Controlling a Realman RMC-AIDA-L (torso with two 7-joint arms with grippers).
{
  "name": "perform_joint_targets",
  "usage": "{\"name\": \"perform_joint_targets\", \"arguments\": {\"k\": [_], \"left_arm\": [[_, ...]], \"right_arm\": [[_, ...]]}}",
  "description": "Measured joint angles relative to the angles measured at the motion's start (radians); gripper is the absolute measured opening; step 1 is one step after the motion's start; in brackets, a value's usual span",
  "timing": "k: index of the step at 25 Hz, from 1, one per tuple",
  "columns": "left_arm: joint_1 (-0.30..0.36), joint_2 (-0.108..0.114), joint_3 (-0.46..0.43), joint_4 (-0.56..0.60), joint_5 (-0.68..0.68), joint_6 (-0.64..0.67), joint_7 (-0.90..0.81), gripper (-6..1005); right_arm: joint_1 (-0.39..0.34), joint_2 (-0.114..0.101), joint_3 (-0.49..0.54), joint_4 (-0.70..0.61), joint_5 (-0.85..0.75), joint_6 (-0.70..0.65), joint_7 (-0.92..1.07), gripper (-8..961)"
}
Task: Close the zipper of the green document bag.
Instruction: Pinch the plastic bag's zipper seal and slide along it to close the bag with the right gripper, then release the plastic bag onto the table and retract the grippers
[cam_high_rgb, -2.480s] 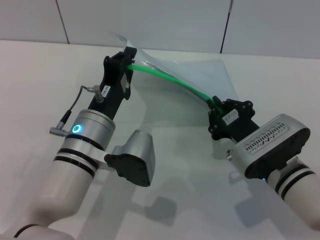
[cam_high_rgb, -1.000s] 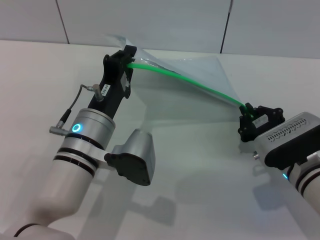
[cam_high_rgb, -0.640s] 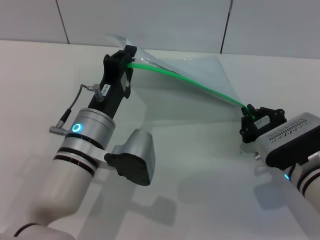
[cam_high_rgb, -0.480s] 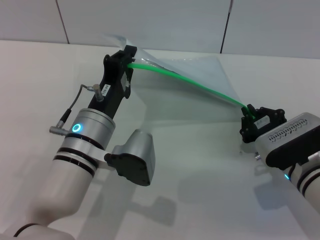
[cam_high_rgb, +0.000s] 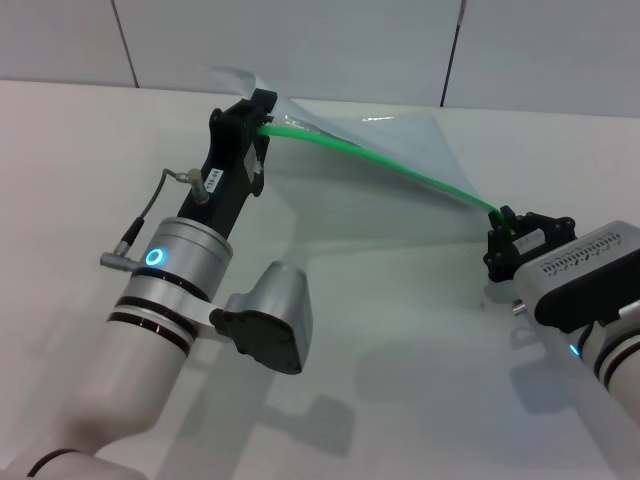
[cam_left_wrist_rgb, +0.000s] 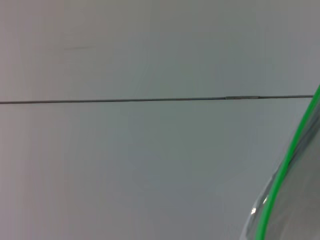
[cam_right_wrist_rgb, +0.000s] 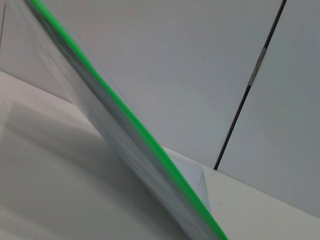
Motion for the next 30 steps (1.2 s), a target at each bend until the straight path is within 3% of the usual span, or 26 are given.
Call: {"name": "perform_joint_targets", "arguments": {"k": [10,13,18,30], "left_arm": [[0.002,0.000,0.001,0.001,0.020,-0.027,-0.044,88],[0.003,0.000,0.002,0.001,0.025,-0.040,-0.063,171],[0.003,0.001,0.002,0.001,0.032,-0.067,-0.101,281],[0.003,0.001,0.002,0.000,0.039,-0.087,-0.148,430]], "right_arm": [[0.003,0.002,0.000,-0.002,0.005,0.005,-0.003,134],[0.002,0.003,0.000,-0.002,0.013,0.007,-0.003,369],[-0.002,0.004,0.000,-0.002,0.031,0.027,-0.003,544],[-0.007,0.006,0.000,-0.006,0.071,0.081,0.005,665]]}}
